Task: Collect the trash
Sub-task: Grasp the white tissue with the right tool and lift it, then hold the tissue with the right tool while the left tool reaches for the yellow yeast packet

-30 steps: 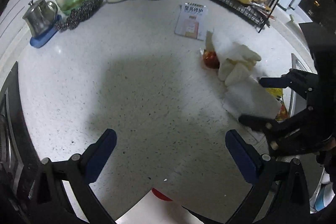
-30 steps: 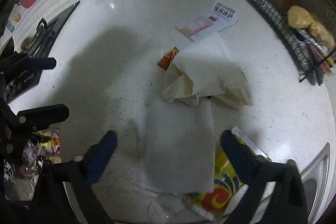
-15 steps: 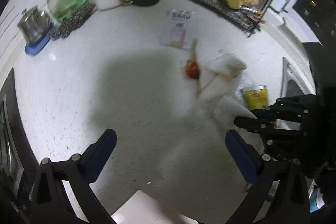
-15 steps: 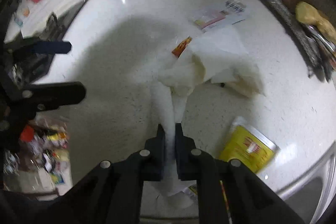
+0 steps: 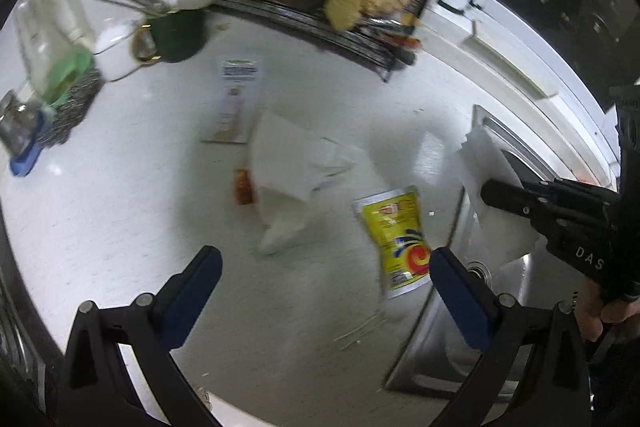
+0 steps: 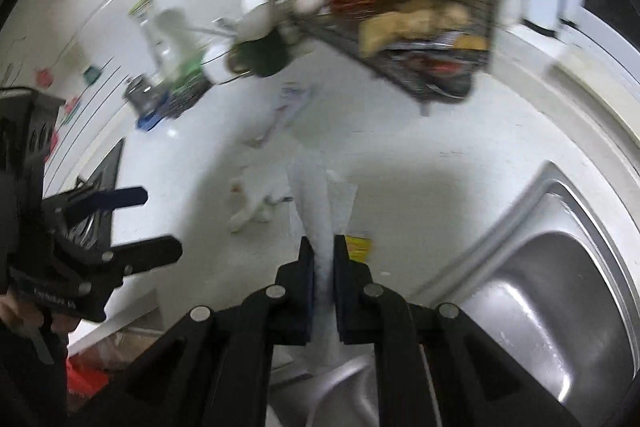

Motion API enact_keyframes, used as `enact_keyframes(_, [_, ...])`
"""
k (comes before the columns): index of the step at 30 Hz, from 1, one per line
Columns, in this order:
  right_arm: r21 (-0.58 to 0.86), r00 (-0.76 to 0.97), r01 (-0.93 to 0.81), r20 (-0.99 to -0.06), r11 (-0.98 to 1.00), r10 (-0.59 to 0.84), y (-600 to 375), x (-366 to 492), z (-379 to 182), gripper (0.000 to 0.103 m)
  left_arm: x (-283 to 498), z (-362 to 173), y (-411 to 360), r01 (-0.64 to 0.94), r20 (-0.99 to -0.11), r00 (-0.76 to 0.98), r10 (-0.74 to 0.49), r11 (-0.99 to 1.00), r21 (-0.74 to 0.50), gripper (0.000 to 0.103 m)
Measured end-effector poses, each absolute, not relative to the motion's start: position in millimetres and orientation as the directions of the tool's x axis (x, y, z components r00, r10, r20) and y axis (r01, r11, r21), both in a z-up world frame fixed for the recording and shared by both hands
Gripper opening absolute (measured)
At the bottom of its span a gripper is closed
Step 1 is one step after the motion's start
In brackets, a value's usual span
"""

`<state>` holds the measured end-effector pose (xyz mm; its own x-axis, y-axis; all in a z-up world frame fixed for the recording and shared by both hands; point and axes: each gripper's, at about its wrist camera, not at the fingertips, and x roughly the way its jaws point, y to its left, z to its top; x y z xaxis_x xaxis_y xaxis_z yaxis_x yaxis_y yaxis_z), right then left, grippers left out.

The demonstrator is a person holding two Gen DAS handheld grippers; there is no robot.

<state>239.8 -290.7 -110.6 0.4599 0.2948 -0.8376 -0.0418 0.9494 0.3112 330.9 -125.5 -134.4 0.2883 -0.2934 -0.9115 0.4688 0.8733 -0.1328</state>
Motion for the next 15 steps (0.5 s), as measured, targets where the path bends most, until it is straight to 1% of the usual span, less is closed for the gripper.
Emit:
enact_keyframes(5, [0.266,0.459,0.014,-0.858,0.964,0.23,-306,232,-118,0.007,333,-158,-165,0.486,-0.932,0.23,-0.281,0.862,-0.14,0.103])
enact_keyframes(8, [0.245,0.459,0.046,-0.866,0.968,0.198,-311,234,-123,0.007,334,-174,-187,0.489,-0.95,0.221,-0.22,0.868,-0.087,0.103])
enact_keyframes(12, [0.23,0.454,0.069,-0.874,0.971,0.175,-325,227,-128,0.008,336,-195,-206,0.485,-0.961,0.181,-0.21,0.869,-0.099,0.103])
enact_keyframes(15, [0.219,0.446,0.079,-0.88,0.972,0.162,-332,226,-135,0.008,341,-214,-213,0.468,-0.97,0.167,-0.177,0.88,-0.08,0.103])
